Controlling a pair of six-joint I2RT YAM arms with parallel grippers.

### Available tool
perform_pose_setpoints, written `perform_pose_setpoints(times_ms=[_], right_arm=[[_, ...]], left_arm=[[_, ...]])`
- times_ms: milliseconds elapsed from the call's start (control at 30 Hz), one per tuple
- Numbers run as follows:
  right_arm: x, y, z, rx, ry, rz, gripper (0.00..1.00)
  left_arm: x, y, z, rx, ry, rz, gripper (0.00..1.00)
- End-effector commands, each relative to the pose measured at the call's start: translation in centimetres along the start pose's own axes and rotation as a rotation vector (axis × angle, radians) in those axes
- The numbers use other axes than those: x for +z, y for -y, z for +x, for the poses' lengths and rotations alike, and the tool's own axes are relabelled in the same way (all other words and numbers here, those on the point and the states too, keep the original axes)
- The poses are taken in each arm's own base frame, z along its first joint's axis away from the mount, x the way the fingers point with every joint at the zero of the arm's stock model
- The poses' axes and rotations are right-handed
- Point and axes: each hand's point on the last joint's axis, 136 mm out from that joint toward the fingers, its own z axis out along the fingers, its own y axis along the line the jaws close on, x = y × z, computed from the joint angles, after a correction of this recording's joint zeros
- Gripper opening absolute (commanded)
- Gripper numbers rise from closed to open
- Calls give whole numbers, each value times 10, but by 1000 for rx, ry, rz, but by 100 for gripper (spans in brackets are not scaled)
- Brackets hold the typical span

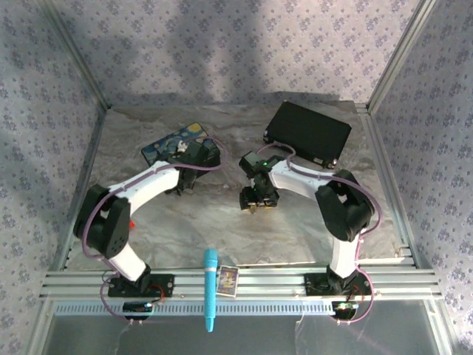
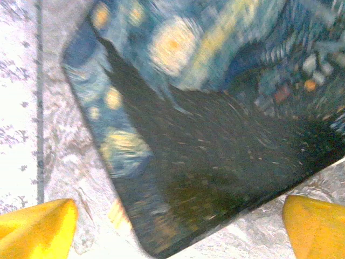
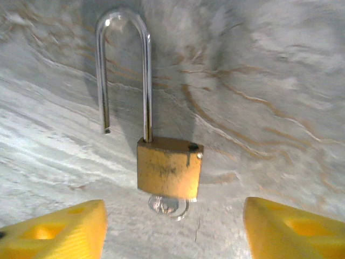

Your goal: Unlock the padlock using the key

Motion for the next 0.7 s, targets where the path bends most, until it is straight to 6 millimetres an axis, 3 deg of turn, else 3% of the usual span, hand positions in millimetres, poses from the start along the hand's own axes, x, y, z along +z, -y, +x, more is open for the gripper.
perform_pose_setpoints(times_ms=[0,67,133,267,367,433,533,667], right_arm=[[-43,7,-21,-35,189,25,99],[-72,15,-38,-59,340,55,99],[-88,35,-45,-104,442,130,99],[-118,68,-64,-126,612,169,99],[-128,100,-69,-92,716,170,98],[-132,128,-72,-42,801,181,99],[-130,178,-68,49,910,244,99],[-128,227,-60,124,946,362,99]], left_arm=[[-43,-25,-27,-143,154,63,100],[-62,-29,-32,-222,256,159,100],[-71,-37,-29,-311,349,193,100],[-70,-50,-14,-351,507,165,100],[-54,-70,4,-442,544,75,100],[-42,-72,12,-455,537,94,100],[-22,-81,24,-455,544,1,100],[11,-94,39,-492,499,-69,100]])
